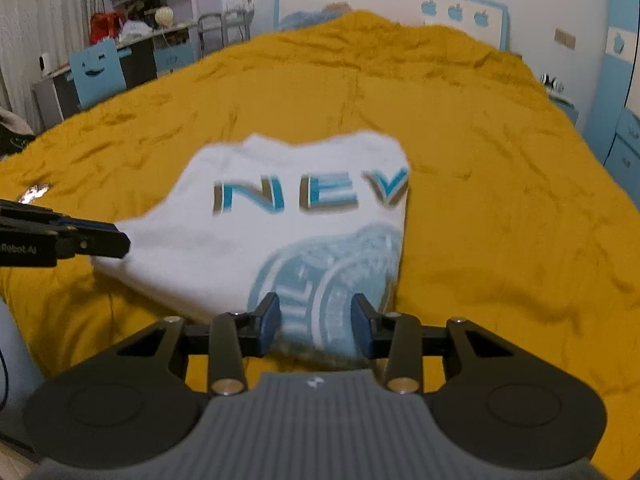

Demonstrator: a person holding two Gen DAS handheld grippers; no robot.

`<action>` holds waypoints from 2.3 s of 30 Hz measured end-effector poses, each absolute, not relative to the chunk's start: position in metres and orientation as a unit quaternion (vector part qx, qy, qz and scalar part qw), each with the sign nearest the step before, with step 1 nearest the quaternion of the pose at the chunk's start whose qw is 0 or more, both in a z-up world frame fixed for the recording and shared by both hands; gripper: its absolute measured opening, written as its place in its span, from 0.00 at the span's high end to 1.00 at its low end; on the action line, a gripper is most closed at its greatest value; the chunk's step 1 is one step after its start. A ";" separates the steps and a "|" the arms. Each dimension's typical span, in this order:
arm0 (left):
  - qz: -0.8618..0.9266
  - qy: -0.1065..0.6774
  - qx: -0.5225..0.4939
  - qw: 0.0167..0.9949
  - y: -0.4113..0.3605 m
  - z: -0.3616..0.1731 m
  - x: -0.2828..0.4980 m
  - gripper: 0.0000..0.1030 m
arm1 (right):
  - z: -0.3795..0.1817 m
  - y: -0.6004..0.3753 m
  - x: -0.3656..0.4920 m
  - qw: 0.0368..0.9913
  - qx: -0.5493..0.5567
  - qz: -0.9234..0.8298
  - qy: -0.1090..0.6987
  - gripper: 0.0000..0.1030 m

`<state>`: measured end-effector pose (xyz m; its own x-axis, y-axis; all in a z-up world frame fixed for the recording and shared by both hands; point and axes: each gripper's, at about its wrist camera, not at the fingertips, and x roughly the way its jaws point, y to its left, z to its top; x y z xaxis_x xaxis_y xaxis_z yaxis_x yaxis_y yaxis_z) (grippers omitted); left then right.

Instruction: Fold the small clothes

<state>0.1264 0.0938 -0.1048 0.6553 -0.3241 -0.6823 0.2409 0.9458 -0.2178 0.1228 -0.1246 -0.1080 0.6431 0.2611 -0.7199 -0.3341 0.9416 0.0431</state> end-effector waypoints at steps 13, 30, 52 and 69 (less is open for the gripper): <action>-0.155 0.423 -0.051 0.891 0.099 -0.150 0.133 0.86 | -0.164 -0.131 0.128 0.895 -0.039 0.164 0.414 0.65; -0.174 0.369 -0.022 0.913 0.093 -0.098 0.120 0.70 | -0.113 -0.136 0.146 0.885 -0.028 0.180 0.429 0.60; -0.073 0.135 0.039 0.987 0.043 -0.010 0.071 0.07 | 0.003 -0.131 0.079 0.966 -0.012 0.138 0.220 0.20; -0.031 0.227 0.010 0.973 0.044 -0.047 0.043 0.07 | -0.034 -0.118 0.001 0.959 0.004 0.109 0.260 0.20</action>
